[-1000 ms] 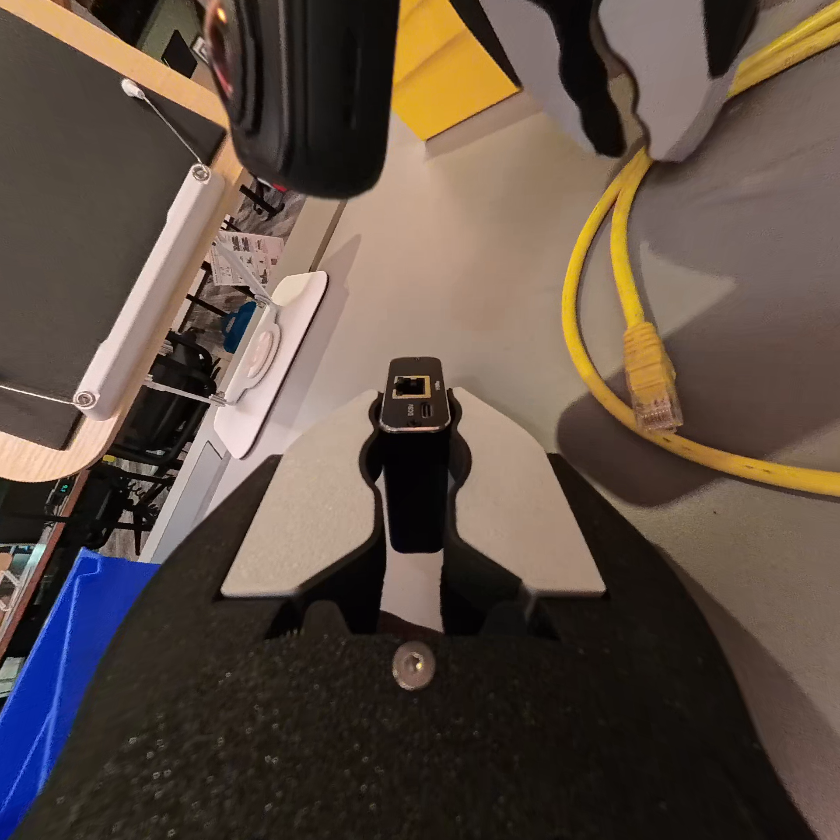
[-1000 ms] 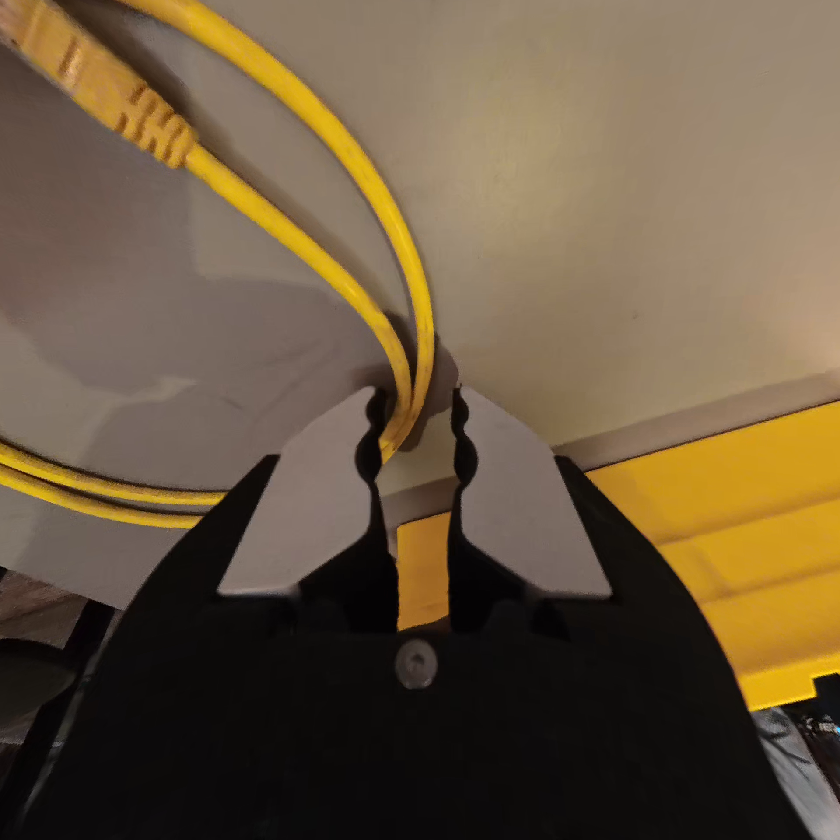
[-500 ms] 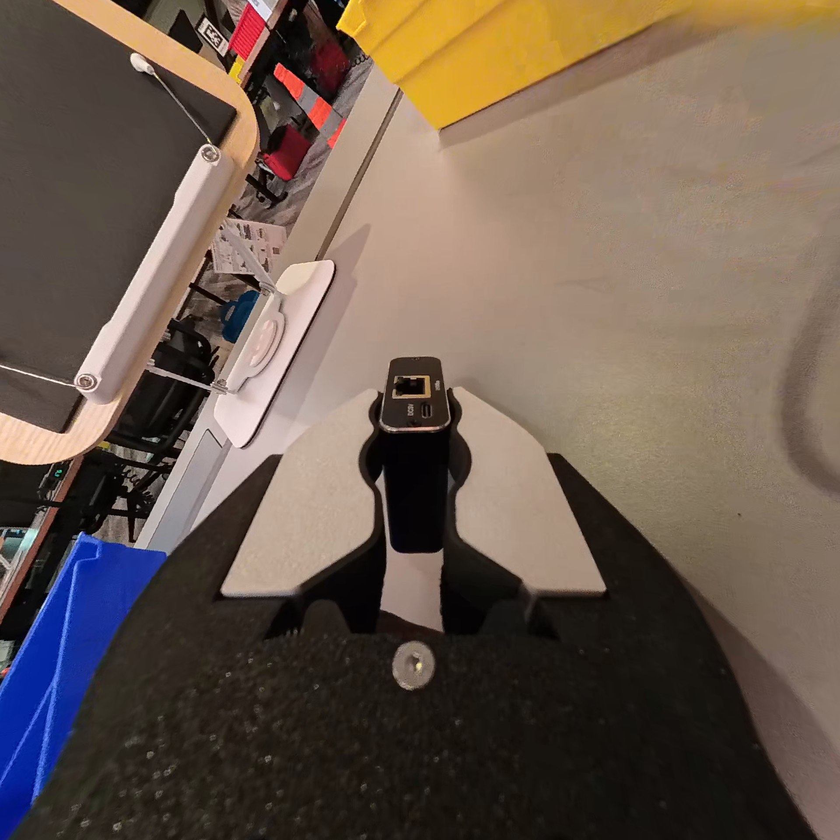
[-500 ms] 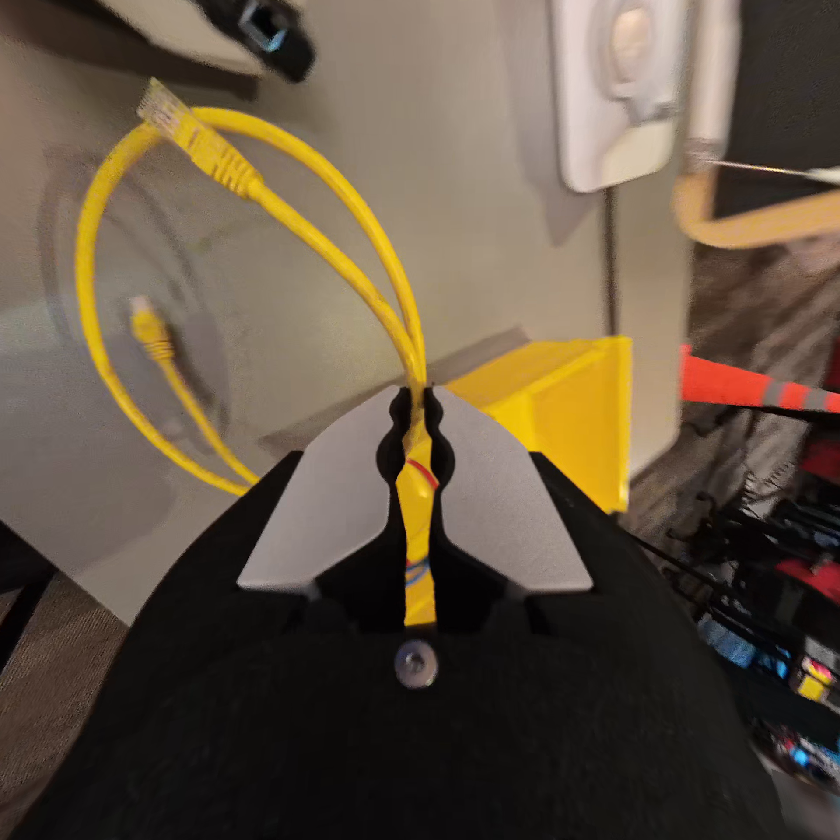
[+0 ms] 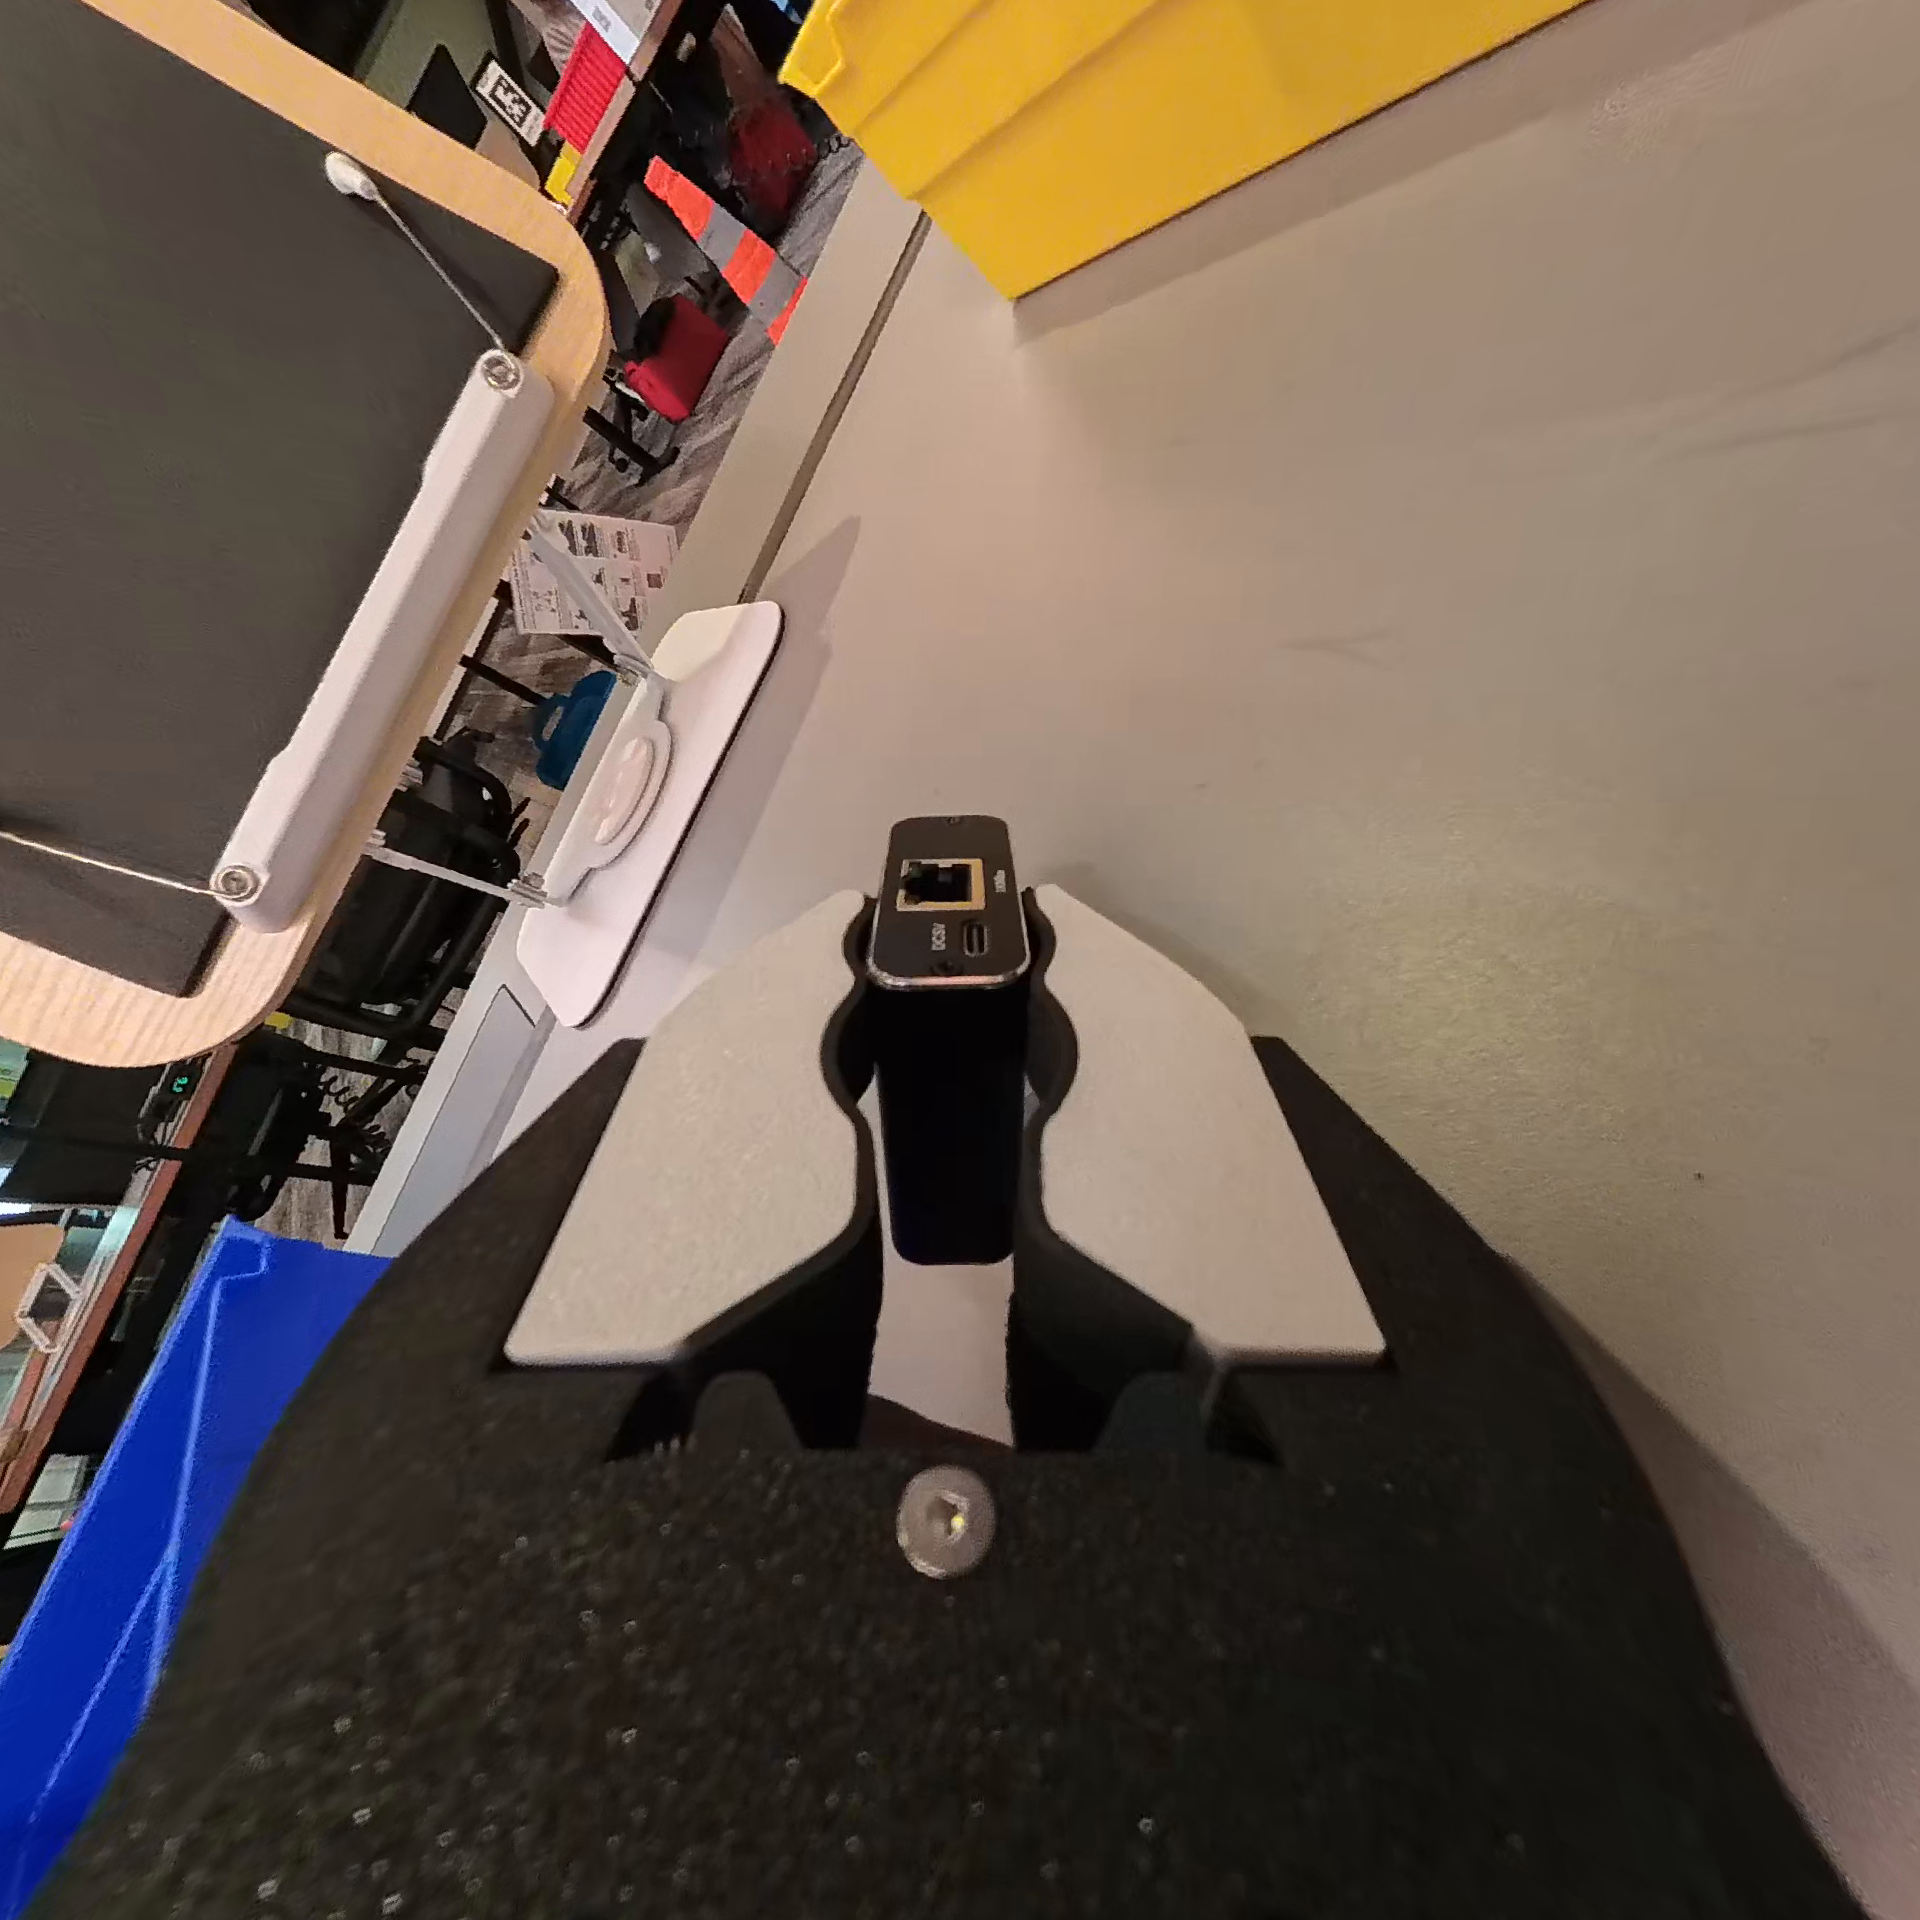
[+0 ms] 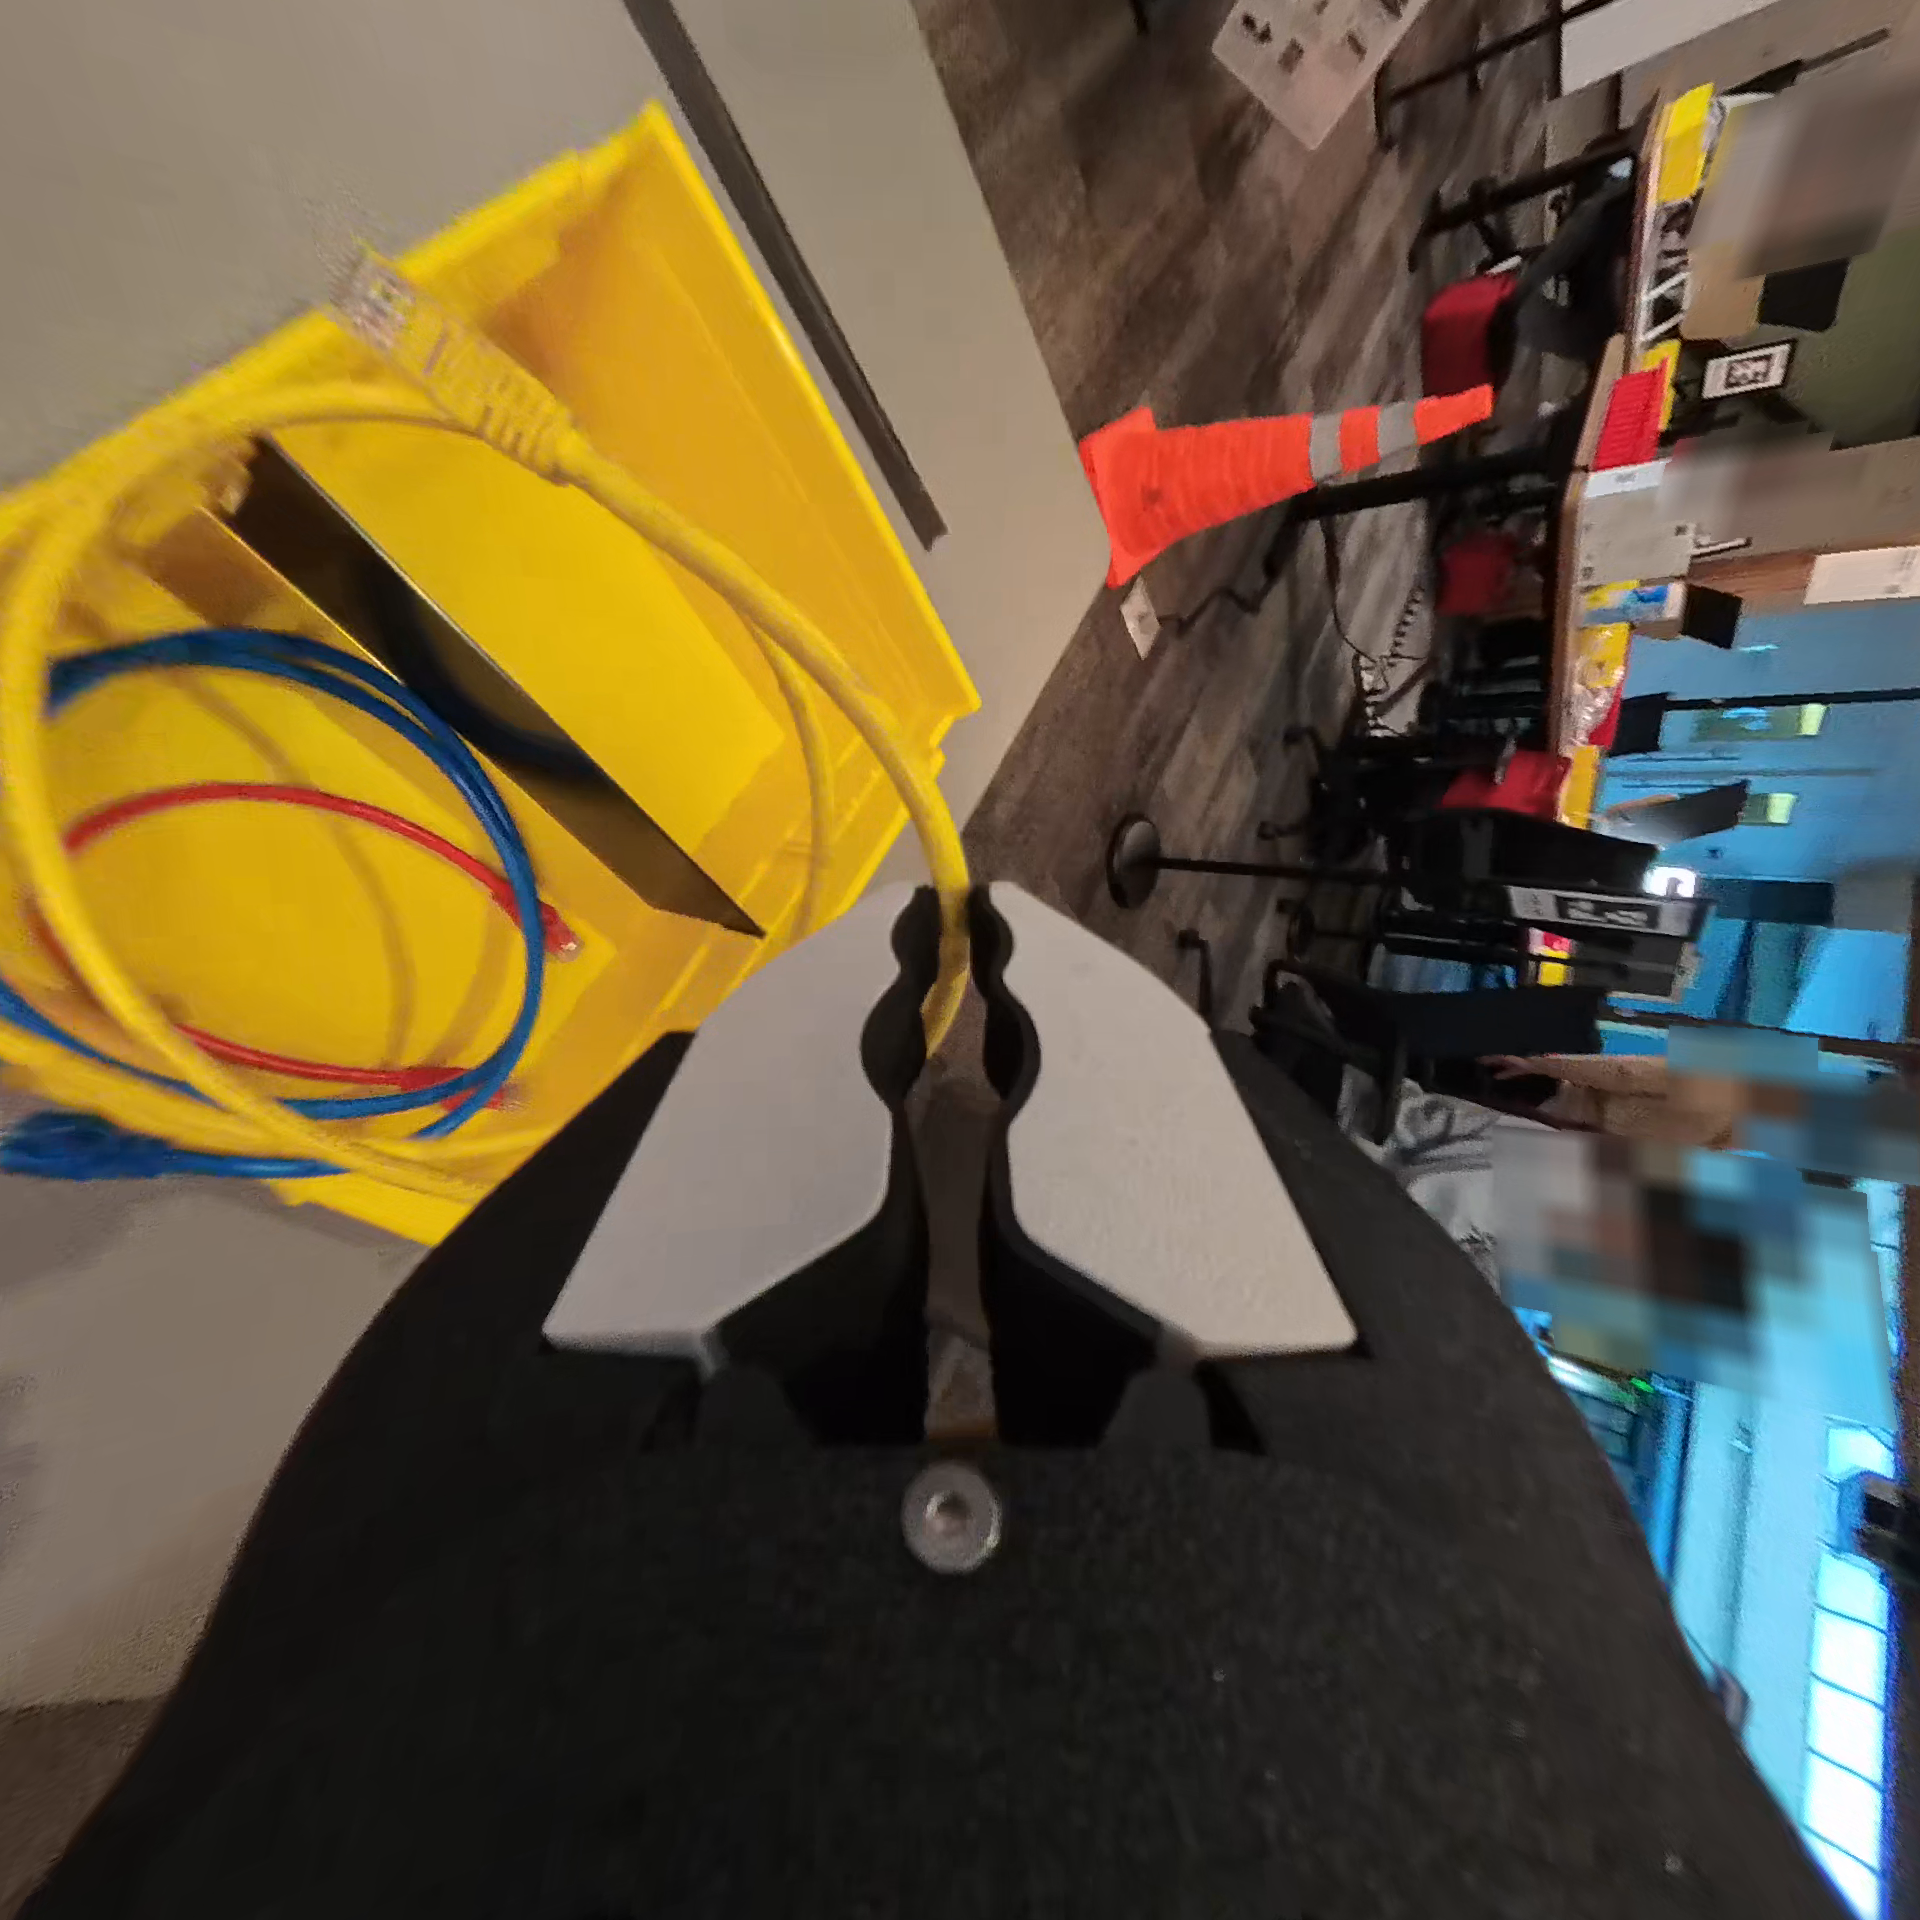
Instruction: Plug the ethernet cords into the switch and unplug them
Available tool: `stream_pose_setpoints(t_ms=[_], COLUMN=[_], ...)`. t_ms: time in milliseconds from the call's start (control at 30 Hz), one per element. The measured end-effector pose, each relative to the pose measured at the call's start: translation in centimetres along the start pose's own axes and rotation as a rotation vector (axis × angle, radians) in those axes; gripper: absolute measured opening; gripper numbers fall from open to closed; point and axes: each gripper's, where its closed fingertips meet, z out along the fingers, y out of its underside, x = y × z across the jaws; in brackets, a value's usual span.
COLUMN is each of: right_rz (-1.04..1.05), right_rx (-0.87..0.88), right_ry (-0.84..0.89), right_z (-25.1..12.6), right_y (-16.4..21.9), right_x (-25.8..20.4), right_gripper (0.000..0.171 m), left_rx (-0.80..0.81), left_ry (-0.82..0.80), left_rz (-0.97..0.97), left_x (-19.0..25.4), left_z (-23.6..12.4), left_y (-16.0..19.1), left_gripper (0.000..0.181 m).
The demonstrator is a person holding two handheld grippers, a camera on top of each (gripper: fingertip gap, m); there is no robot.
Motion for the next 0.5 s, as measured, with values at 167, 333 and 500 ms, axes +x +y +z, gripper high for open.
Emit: stream_pose_setpoints(t_ms=[167, 333, 500], right_rz=[0.031, -0.005, 0.013], right_rx=[0.044, -0.037, -0.088], right_ry=[0.152, -0.17, -0.282], right_z=[1.9, 3.2, 5.2], right_y=[1.3, 4.0, 5.4], right_x=[0.5, -5.8, -6.4], right_gripper=[0.006, 0.007, 0.007], left_rx=[-0.002, -0.005, -0.012], left_ry=[0.002, 0.011, 0.023], left_rz=[-0.005, 0.004, 0.01], left_x=[-0.1, 0.3, 0.7], left_z=[0.1, 0.2, 0.3], left_y=[0.1, 0.2, 0.3], left_gripper=[0.024, 0.024, 0.024])
